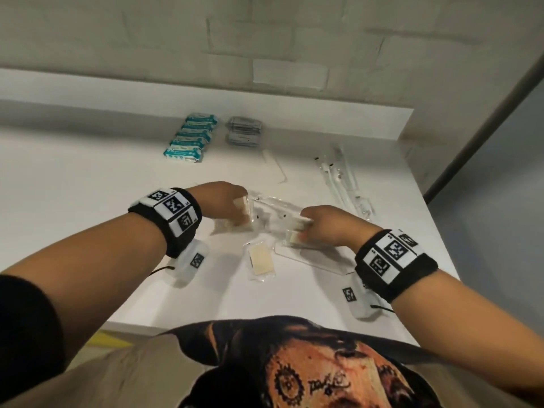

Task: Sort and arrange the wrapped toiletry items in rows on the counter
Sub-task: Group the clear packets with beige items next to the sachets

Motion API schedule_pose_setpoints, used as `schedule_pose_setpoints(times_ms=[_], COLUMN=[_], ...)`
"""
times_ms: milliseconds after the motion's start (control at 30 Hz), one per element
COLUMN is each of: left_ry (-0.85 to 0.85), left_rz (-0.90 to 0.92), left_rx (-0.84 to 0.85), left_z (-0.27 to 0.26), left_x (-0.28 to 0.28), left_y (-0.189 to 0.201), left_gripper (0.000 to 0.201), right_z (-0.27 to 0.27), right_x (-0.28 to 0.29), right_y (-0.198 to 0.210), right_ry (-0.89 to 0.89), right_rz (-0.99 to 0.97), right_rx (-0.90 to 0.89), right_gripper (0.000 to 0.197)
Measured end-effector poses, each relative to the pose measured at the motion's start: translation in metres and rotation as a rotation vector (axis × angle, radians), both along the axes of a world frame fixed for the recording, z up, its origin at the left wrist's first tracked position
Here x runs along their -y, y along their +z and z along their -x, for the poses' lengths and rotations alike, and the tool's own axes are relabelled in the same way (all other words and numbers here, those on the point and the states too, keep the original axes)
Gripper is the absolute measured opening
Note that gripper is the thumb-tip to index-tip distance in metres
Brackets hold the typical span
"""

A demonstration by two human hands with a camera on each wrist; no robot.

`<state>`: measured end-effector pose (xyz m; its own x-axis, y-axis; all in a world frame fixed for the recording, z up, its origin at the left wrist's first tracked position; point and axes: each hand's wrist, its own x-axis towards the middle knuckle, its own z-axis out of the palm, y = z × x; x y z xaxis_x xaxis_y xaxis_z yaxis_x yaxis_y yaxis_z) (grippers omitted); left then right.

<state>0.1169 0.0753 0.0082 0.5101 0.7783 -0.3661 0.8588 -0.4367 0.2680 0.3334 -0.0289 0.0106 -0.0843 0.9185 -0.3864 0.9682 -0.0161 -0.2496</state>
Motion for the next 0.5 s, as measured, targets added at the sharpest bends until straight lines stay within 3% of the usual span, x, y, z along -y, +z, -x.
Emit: schedule_pose_setpoints(times_ms=[67,200,267,433,500], left_ry=[0.061,0.118,0.099,-0.289,-0.370], left_rz=[0.011,-0.032,0.023,0.145,0.140], left_rx=[0.114,0.342,0.358,-0.172,-0.294], left_z=[-0.008,-0.028,-0.035,-0.052,-0.054], left_x=[0.000,0.005,0.012,0.044,0.053], left_y=[0.009,0.027,0.036,0.028,0.010], left_gripper=[0.037,0.039,0.050,0.043,0.053], right_z=[-0.014,-0.026,-0.027,-0.023,-0.022], right_x=[0.003,0.011,0.011,0.019,0.023], right_y=[0.002,0.004,0.007,-0.002,-0.011], right_ry=[0.013,0.071,0.059,0.125,0.117], right_rz=[0.015,0.027,0.003,0.148,0.160], right_rx=[0.022,0.017,-0.010,-0.037,-0.046], right_gripper=[0.021,0.014,0.013,0.020,0.038])
